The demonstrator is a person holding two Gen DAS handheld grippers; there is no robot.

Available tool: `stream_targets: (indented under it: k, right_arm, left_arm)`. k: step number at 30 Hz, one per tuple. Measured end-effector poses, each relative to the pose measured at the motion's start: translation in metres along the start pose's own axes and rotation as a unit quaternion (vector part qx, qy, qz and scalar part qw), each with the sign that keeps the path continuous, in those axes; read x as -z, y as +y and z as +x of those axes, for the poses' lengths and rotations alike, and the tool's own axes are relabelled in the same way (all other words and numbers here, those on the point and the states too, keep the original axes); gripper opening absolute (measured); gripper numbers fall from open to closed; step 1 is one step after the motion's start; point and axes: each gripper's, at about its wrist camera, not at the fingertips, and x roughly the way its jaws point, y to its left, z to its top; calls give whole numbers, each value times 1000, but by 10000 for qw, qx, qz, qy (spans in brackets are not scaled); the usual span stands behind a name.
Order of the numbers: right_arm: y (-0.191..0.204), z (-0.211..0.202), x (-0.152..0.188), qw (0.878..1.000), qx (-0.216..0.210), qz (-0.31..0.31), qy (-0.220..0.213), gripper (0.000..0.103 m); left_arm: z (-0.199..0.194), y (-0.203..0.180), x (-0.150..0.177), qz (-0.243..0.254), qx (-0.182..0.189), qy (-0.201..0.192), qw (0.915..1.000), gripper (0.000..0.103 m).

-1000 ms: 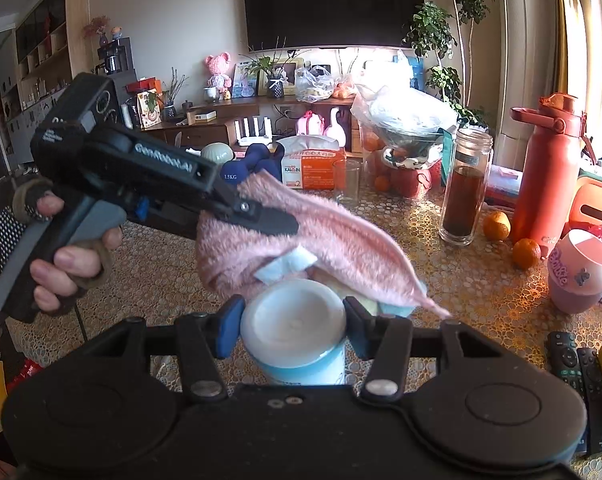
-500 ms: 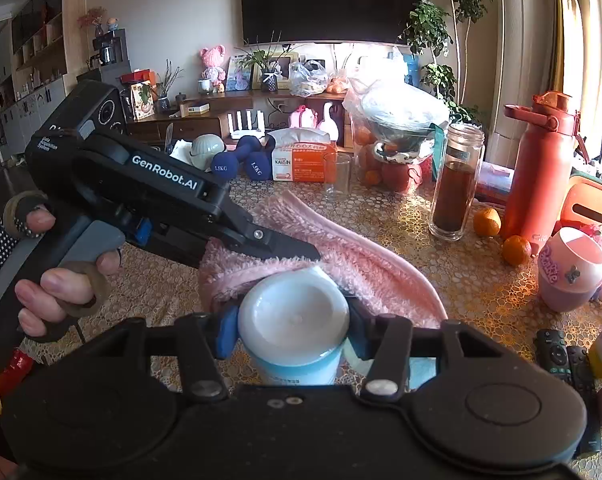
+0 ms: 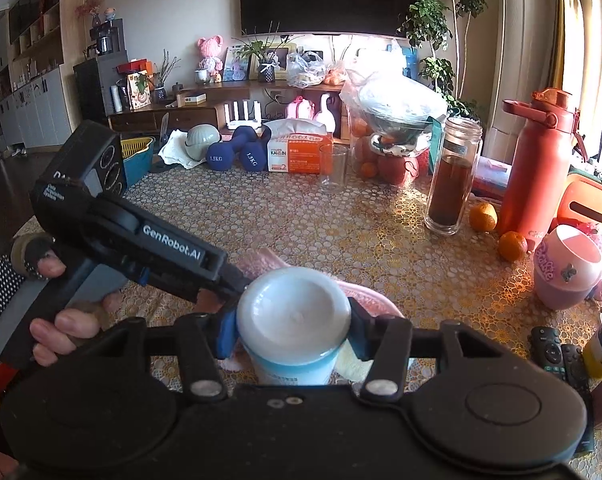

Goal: Organize objects

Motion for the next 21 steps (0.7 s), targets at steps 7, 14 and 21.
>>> stream_targets:
  k: [7,14,21]
  right_arm:
    - [0,0,0,10000,9,3,-5,52]
    - [0,2,-1,10000,26,8,6,52]
    - [1,7,-6,10000,39,21,20,52]
  left_arm:
    - [1,-12,10,1238,-1154,-55,9856,25]
    - [-24,-28,-1,2162,-2025,-516,9537,25]
    - [-30,-8,-8,2211,-2584,-655,9381,25]
